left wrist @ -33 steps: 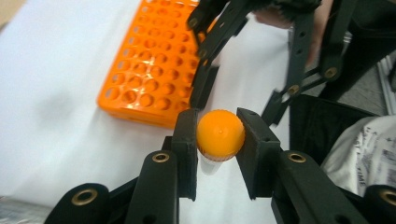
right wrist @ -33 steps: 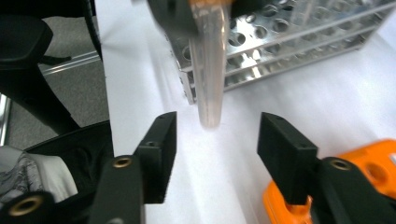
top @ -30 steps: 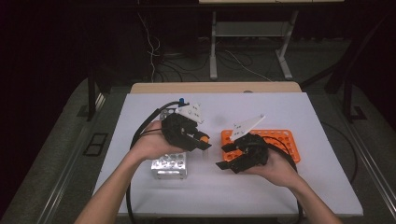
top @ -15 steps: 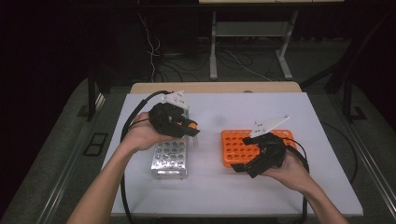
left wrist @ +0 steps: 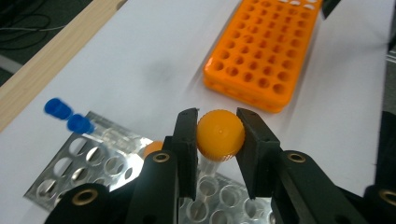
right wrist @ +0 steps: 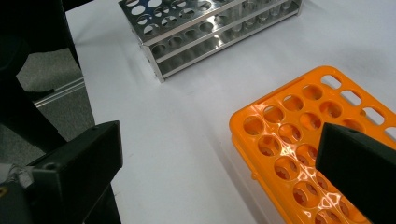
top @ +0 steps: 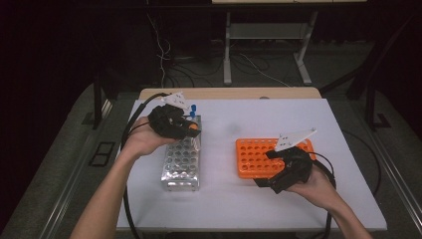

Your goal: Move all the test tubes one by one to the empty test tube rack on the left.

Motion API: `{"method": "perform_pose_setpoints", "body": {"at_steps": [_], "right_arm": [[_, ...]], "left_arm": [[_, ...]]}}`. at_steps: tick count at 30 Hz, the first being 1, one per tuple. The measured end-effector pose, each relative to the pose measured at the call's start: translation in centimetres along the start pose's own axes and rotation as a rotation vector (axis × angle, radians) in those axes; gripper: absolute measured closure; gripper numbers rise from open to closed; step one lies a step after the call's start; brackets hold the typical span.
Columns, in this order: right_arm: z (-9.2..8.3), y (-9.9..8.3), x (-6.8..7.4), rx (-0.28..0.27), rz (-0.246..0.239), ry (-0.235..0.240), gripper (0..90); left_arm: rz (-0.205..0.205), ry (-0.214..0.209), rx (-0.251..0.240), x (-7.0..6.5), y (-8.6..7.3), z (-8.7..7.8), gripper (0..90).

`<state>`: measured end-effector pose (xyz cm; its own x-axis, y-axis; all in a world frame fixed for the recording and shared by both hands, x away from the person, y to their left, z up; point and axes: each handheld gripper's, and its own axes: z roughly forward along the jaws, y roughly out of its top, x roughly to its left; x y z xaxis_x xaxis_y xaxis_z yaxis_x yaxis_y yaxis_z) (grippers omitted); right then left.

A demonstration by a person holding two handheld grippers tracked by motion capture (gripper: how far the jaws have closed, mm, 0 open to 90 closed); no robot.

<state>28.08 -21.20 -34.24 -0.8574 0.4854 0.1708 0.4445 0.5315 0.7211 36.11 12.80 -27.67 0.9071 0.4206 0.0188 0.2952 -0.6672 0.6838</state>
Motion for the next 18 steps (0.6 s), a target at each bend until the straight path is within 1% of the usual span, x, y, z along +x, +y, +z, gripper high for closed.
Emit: {"method": "perform_pose_setpoints", "body": {"at_steps": [3, 5, 10, 11, 18], "right_arm": [[0.0, -0.1, -0.1, -0.010, 0.001, -0.004, 0.3], [0.0, -0.1, -0.1, -0.016, 0.002, -0.004, 0.3], [0.0, -0.2, 0.0, -0.015, -0.003, 0.000, 0.3], [0.1, -0.2, 0.0, -0.015, -0.003, 0.001, 0.2], [0.0, -0.3, 0.0, -0.016, -0.002, 0.009, 0.2]], "left_arm": [[-0.002, 0.015, 0.011, 0.3, -0.4, 0.3, 69.1], [-0.006, 0.018, 0.014, 0.5, -0.7, 0.4, 69.2], [-0.018, 0.036, 0.008, 0.8, -1.0, 0.8, 69.2], [-0.015, 0.038, 0.010, 0.9, -1.1, 0.8, 69.2], [-0.038, 0.038, 0.024, 1.2, -1.6, 1.6, 69.2]]}}
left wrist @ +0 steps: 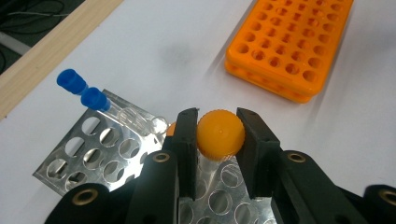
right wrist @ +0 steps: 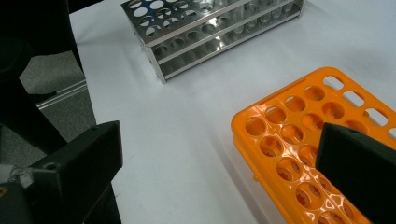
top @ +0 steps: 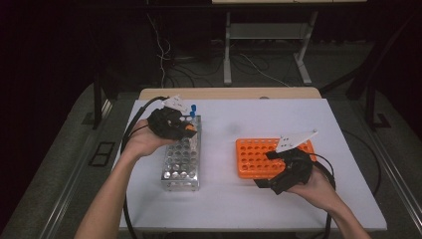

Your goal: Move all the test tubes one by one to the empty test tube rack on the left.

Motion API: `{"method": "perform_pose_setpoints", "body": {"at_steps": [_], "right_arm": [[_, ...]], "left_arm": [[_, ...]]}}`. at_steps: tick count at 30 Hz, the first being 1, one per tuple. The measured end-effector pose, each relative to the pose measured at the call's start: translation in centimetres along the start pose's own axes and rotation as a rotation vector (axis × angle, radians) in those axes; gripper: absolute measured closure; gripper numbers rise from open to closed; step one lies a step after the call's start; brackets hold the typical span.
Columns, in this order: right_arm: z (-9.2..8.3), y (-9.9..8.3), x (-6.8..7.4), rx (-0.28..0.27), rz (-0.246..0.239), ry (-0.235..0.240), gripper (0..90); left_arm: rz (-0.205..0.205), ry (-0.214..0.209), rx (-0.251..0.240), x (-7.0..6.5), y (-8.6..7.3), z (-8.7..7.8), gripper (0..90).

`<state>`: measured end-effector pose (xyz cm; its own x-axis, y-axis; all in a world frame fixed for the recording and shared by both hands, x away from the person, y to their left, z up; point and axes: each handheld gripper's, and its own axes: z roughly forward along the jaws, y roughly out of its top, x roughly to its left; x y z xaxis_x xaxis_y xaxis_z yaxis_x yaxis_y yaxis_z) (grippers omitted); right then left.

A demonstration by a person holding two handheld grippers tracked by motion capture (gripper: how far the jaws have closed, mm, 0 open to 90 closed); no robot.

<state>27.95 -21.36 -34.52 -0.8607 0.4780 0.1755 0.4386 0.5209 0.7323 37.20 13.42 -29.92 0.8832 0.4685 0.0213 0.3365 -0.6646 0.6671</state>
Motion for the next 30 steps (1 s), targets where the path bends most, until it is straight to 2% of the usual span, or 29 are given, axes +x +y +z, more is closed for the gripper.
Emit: {"method": "perform_pose_setpoints", "body": {"at_steps": [8, 15, 20, 22, 25, 30], "right_arm": [[-0.1, -0.4, -0.3, -0.006, 0.011, 0.002, 0.3], [-0.1, -0.5, -0.3, -0.009, 0.009, 0.004, 0.3], [0.0, -0.6, -0.3, -0.008, 0.013, 0.007, 0.3], [0.0, -0.7, -0.3, -0.005, 0.016, 0.008, 0.3], [0.0, -0.9, -0.5, -0.008, 0.021, 0.005, 0.3], [-0.4, -1.4, -0.9, -0.021, 0.040, -0.008, 0.3]], "left_arm": [[-0.035, -0.011, 0.006, 0.2, -0.7, 1.1, 68.9], [-0.044, -0.015, 0.009, 0.2, -1.0, 1.4, 68.8], [-0.068, -0.036, 0.014, 0.3, -1.4, 1.6, 67.7], [-0.082, -0.049, 0.009, 0.3, -1.5, 1.6, 63.7], [-0.108, -0.057, 0.000, 0.1, -1.4, 1.3, 52.5], [-0.145, -0.078, -0.040, -0.3, -1.6, 0.2, 38.9]]}}
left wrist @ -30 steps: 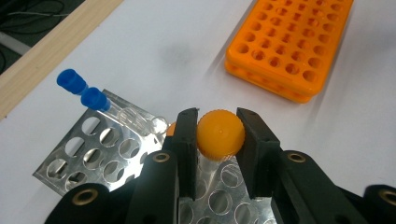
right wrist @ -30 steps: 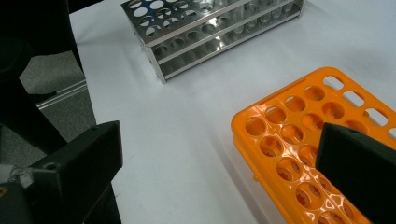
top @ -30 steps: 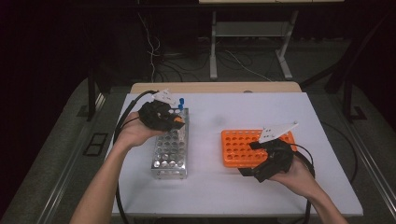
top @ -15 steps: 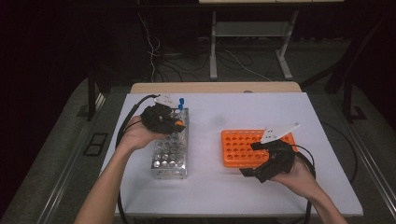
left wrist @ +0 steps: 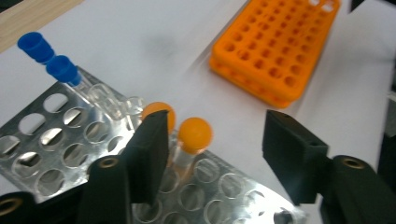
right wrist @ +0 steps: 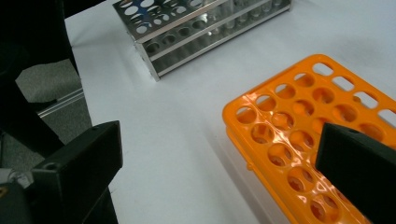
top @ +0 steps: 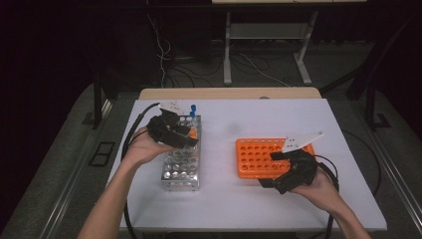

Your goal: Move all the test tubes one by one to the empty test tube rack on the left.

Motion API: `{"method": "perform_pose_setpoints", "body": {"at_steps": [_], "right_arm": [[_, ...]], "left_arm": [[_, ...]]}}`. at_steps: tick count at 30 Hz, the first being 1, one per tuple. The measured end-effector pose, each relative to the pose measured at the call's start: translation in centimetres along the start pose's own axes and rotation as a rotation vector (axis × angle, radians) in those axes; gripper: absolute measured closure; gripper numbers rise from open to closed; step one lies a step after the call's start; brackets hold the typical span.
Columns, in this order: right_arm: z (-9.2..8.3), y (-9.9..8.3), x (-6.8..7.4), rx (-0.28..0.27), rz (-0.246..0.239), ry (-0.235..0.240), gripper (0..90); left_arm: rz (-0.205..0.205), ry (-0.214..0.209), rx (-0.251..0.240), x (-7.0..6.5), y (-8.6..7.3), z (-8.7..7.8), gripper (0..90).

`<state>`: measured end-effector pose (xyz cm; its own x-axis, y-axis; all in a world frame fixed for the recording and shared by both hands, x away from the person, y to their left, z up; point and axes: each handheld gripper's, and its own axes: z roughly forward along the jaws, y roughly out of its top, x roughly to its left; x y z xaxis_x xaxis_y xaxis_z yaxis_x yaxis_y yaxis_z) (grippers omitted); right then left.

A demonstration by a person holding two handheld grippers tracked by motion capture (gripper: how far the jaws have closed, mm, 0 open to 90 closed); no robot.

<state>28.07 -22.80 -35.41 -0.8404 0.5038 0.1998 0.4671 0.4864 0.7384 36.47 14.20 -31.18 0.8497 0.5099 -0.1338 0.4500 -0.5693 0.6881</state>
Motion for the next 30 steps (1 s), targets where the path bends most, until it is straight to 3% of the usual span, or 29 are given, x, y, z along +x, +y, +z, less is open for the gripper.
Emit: {"method": "perform_pose_setpoints", "body": {"at_steps": [10, 20, 30], "right_arm": [[-1.0, -1.6, -0.6, -0.022, 0.053, -0.023, 0.3], [-1.3, -3.8, -0.8, -0.047, 0.109, -0.032, 0.2], [-1.4, -6.4, -0.2, -0.089, 0.137, -0.077, 0.3]], "left_arm": [[-0.051, -0.005, -0.089, -1.3, -1.9, -1.1, 14.2], [-0.074, 0.018, -0.143, -3.1, -4.7, -1.2, 0.0], [-0.101, 0.025, -0.245, -5.2, -8.6, -0.5, 0.0]]}}
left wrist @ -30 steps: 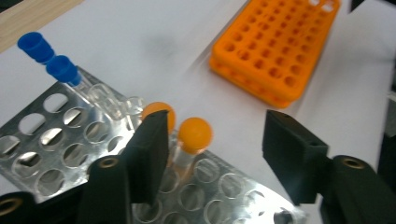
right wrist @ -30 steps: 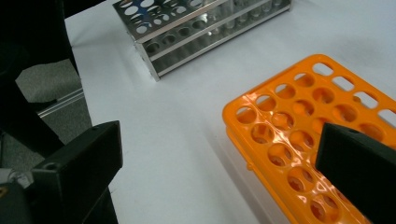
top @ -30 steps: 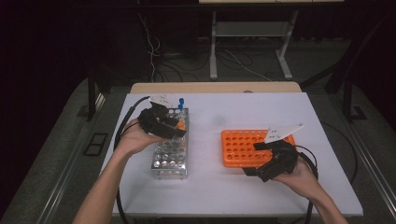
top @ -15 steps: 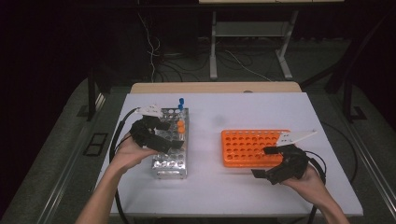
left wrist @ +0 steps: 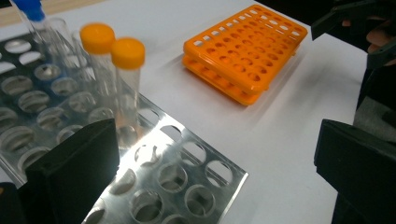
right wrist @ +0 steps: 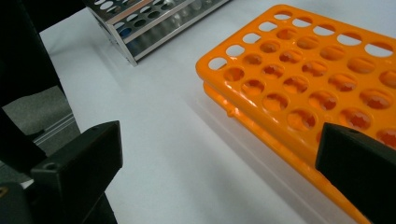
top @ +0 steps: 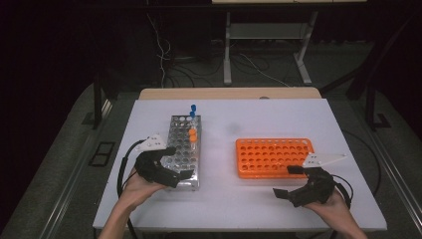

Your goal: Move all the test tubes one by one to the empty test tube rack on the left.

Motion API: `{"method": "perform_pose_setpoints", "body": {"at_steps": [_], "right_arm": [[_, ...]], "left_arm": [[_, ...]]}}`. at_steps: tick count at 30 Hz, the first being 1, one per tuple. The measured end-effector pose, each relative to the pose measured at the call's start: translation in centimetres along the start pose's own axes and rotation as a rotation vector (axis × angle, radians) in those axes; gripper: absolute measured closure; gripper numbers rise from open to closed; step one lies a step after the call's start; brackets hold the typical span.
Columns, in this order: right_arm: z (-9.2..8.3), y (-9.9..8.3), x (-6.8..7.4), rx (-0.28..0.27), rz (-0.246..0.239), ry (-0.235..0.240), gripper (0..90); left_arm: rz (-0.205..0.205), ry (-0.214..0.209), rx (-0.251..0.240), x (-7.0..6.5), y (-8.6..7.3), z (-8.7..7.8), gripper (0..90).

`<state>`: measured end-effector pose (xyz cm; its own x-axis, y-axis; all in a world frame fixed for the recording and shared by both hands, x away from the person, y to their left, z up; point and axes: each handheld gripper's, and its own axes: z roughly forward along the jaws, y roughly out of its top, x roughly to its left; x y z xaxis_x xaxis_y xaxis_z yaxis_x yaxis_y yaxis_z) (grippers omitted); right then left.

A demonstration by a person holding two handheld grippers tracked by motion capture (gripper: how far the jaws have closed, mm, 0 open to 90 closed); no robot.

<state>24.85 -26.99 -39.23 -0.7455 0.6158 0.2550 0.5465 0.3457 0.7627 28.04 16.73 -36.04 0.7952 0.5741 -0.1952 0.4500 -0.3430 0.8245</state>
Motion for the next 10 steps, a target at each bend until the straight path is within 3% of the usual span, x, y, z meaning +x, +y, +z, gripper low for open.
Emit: {"method": "perform_pose_setpoints", "body": {"at_steps": [10], "right_arm": [[0.0, -1.6, 0.0, -0.033, 0.012, -0.043, 0.3]], "left_arm": [[-0.012, 0.007, -0.084, -1.3, -3.3, 0.2, 0.0]]}}
